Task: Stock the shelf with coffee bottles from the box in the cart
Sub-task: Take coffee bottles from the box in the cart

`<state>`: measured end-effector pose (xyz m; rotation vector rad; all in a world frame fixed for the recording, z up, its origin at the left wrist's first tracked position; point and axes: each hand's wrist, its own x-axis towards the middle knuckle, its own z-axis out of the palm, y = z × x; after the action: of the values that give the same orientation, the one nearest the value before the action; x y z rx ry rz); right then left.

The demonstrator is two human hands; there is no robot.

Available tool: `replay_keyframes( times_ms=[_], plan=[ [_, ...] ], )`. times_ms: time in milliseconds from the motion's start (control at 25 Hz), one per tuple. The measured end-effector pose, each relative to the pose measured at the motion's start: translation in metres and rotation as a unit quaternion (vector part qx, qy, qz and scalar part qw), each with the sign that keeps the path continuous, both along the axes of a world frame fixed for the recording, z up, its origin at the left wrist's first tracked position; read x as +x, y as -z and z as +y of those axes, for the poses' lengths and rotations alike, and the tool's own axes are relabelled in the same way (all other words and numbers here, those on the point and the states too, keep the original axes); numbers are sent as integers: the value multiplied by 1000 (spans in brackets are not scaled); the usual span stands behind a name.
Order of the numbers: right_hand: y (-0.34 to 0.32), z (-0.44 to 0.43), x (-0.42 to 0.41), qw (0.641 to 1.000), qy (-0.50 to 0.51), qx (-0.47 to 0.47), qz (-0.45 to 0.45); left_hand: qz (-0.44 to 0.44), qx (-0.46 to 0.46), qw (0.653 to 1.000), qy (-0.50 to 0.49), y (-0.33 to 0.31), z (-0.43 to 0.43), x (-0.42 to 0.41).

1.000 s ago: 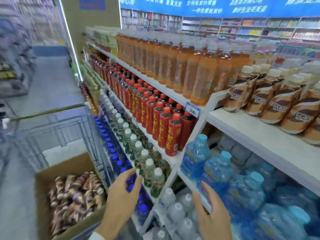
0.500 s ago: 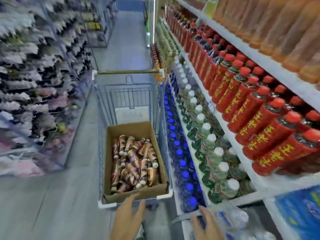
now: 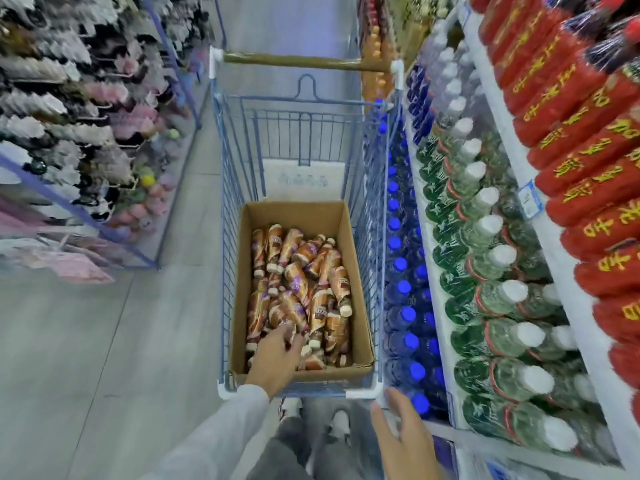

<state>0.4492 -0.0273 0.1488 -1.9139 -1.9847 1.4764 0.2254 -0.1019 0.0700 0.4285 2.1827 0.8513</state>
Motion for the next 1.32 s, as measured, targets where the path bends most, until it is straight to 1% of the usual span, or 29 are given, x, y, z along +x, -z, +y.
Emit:
replay_keyframes(
  times_ms=[160,240,360,480,560,680,760,920,960,1000,1040,1080,1160,1200,1240,1320],
  plan=[
    [14,34,-30,996,-82,-33,-14,10,-33,999,-29,23,18,-26],
    [23,50,-41,992,-115,-47,-21,23,-59,998,-18,37,20,-37],
    [39,67,-54,983,-164,-68,-41,62,-102,990,78,71,21,-67],
    [58,76,-58,976,-193,-78,-61,93,-120,965,212,112,27,-97],
    [71,79,-58,974,-198,-84,-69,103,-119,941,299,138,33,-106],
    [86,82,-56,972,-201,-94,-74,123,-140,884,430,175,40,-114],
    [92,84,-52,970,-207,-102,-81,130,-148,857,476,189,41,-122],
    [98,90,-52,966,-217,-114,-87,149,-133,852,484,203,38,-127],
    [98,92,-54,965,-220,-115,-85,142,-136,857,476,203,37,-124],
    [95,93,-56,964,-224,-113,-83,119,-142,872,453,200,35,-120],
    [93,95,-59,964,-227,-112,-79,86,-142,896,412,194,33,-117],
    [90,96,-62,964,-229,-110,-73,47,-132,925,352,185,30,-113],
    [85,101,-70,963,-240,-103,-58,-48,-78,978,185,156,25,-106],
    [83,103,-74,962,-250,-100,-53,-99,-37,990,88,136,21,-101],
    [83,106,-81,959,-263,-95,-48,-141,7,990,3,116,16,-95],
    [95,110,-97,948,-308,-78,-40,-184,86,973,-113,80,5,-83]
  ],
)
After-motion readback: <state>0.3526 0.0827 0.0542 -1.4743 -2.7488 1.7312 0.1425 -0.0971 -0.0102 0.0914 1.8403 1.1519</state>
